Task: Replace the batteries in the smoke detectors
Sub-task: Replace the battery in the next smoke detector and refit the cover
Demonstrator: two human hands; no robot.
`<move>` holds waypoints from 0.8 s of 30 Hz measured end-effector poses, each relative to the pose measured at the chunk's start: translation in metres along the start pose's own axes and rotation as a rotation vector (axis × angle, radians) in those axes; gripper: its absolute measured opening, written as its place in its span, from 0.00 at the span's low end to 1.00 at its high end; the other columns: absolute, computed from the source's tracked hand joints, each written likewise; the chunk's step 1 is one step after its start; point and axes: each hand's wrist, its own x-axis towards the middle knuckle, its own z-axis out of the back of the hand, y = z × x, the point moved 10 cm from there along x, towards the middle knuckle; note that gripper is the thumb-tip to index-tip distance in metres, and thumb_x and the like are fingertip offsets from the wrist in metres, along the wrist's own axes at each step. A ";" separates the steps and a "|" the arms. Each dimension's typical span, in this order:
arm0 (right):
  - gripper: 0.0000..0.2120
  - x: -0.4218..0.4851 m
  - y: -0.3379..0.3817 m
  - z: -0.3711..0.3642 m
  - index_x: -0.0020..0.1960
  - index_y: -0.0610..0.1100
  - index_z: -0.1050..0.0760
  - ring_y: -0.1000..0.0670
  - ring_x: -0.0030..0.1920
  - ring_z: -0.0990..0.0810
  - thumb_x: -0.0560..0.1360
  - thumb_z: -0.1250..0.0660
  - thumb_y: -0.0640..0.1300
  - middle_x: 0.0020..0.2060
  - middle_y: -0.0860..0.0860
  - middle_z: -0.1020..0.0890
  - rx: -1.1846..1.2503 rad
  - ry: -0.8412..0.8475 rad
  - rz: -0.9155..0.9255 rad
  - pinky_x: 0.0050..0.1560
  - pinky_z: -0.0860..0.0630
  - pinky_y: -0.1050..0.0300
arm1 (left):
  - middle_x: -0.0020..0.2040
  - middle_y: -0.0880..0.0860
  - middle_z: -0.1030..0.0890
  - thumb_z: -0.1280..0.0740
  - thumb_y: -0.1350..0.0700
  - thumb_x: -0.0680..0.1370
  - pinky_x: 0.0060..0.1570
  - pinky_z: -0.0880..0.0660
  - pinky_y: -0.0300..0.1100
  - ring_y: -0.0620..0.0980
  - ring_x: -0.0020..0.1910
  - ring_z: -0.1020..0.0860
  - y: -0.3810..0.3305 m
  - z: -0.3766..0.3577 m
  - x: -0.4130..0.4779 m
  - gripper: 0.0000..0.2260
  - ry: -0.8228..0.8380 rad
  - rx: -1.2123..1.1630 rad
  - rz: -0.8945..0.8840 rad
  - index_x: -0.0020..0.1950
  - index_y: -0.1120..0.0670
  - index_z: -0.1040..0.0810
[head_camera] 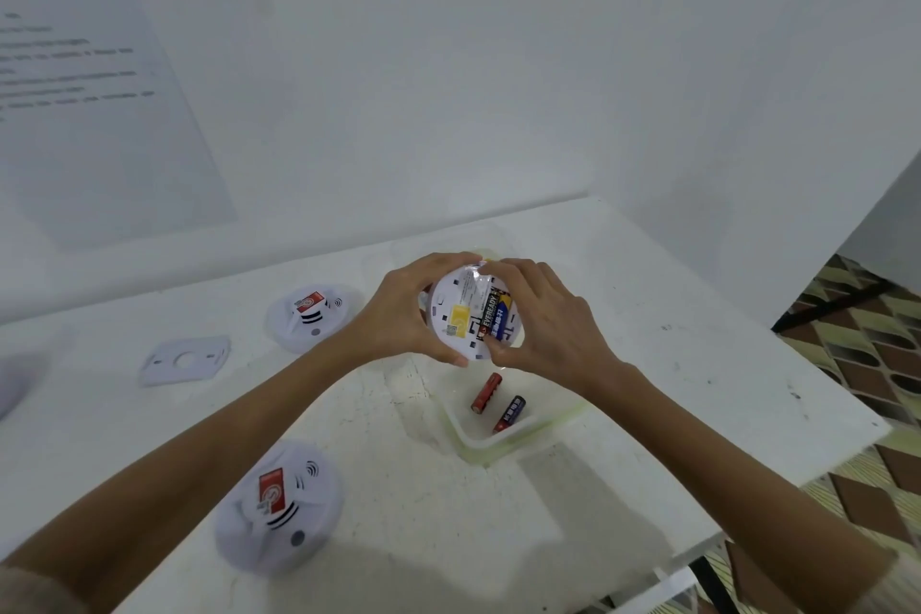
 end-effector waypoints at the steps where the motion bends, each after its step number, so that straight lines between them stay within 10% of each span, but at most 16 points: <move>1: 0.34 0.000 0.000 0.001 0.64 0.53 0.43 0.50 0.55 0.27 0.63 0.31 0.53 0.59 0.49 0.26 0.010 0.009 0.000 0.28 0.36 0.68 | 0.60 0.36 0.28 0.18 0.57 0.53 0.46 0.26 0.26 0.33 0.57 0.27 0.000 0.000 -0.001 0.42 -0.003 -0.001 0.004 0.63 0.41 0.32; 8: 0.41 -0.001 0.009 -0.007 0.66 0.53 0.47 0.45 0.54 0.28 0.60 0.28 0.46 0.59 0.44 0.27 0.089 0.057 0.048 0.32 0.24 0.53 | 0.56 0.31 0.28 0.20 0.47 0.51 0.46 0.28 0.23 0.29 0.55 0.28 -0.007 -0.008 -0.004 0.41 -0.001 0.042 0.008 0.62 0.41 0.32; 24: 0.26 0.003 0.010 0.018 0.63 0.53 0.39 0.48 0.47 0.23 0.64 0.45 0.51 0.55 0.48 0.22 0.151 -0.044 0.128 0.35 0.30 0.59 | 0.59 0.39 0.27 0.17 0.58 0.52 0.47 0.26 0.28 0.33 0.56 0.26 0.006 -0.008 -0.004 0.43 0.031 0.000 0.100 0.63 0.43 0.31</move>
